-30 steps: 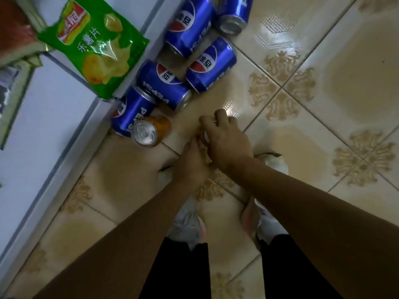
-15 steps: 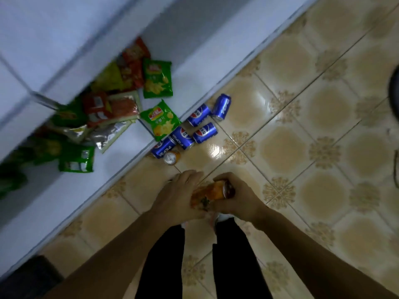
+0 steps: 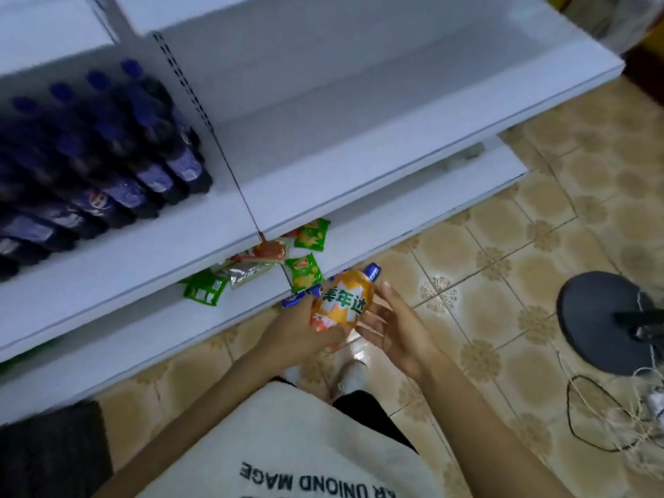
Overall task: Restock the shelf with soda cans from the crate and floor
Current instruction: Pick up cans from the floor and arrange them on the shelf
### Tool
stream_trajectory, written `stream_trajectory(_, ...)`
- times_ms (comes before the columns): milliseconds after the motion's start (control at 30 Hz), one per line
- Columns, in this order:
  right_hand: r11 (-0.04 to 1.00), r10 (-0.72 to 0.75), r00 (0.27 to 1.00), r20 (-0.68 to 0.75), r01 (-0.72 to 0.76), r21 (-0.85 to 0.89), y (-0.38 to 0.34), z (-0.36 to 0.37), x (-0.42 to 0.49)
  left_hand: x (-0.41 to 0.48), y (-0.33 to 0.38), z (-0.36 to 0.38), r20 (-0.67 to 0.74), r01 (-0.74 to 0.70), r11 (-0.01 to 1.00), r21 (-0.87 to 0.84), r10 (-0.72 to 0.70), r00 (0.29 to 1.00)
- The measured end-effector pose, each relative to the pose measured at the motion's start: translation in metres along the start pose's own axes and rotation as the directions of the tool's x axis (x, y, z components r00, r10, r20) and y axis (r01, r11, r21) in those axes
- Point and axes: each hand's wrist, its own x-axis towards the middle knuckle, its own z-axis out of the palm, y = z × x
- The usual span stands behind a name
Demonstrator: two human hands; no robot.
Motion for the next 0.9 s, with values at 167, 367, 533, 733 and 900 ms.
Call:
stream_trajectory(167, 1.000, 0.028, 0.986, 0.163, -0.026, -0.015, 0.001, 0.047, -0.020, -0.051, 0.012, -0.014, -0.014, 0.059, 0.762, -0.644, -0.089, 0.996)
stream_trajectory(367, 0.995, 0.096, 0.907, 0.410, -0.101, -0.008, 0.003, 0.110, -0.045, -0.109, 0.010, -0.029, 0.062, 0.061, 0.077, -0.995, 0.005, 0.998)
stream_trajectory(533, 0.991, 0.110, 0.829, 0.549, -0.050, -0.123, 0.012, 0.174, -0.063, -0.150, -0.030, -0.060, -0.073, -0.062, -0.058, -0.996, 0.215, 0.974)
stream_trajectory(733, 0.948, -0.015, 0.821, 0.570, 0.193, -0.253, 0.059, 0.274, -0.089, -0.214, -0.098, -0.125, -0.337, -0.339, 0.171, -0.925, 0.038, 0.941)
stream_trajectory(900, 0.897, -0.166, 0.771, 0.615, 0.378, -0.232, 0.104, 0.370, -0.131, -0.273, -0.169, -0.182, -0.644, -0.543, 0.533, -0.649, -0.004, 0.765)
